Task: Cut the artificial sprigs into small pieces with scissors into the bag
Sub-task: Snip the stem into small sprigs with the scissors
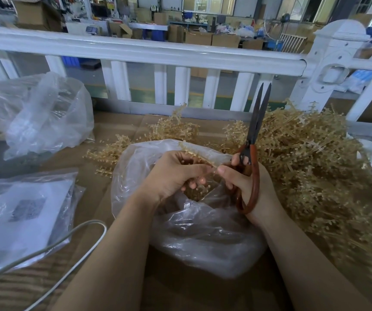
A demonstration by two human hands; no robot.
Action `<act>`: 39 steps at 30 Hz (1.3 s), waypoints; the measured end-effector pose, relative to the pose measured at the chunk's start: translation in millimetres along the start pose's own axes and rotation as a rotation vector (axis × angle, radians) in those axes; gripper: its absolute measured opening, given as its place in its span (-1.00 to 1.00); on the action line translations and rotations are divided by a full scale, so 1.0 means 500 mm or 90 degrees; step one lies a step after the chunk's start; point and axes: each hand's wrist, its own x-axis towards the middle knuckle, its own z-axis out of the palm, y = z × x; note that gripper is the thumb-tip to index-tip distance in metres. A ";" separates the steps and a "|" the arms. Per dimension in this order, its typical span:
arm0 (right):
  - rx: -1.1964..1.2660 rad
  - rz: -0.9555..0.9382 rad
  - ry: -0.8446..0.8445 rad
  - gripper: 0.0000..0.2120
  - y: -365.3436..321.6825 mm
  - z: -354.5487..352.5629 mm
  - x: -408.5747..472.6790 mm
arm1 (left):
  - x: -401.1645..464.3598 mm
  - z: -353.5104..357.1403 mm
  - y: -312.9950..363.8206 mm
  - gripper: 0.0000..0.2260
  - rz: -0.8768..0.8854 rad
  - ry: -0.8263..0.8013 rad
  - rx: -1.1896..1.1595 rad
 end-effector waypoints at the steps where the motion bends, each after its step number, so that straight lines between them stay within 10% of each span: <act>1: 0.003 -0.004 -0.003 -0.73 0.001 0.000 0.000 | 0.001 -0.001 -0.002 -0.89 0.002 -0.003 -0.001; 17: -0.244 -0.171 0.044 -0.77 -0.011 0.012 -0.014 | 0.003 -0.007 -0.009 -0.82 0.060 0.006 -0.119; 25: -0.688 -0.189 -0.007 -0.47 0.012 0.005 -0.014 | -0.001 -0.033 -0.007 -0.93 0.134 0.026 -0.112; 39: -0.731 -0.186 -0.001 -0.38 0.023 -0.016 0.000 | -0.014 -0.041 0.005 -0.91 0.157 0.040 -0.138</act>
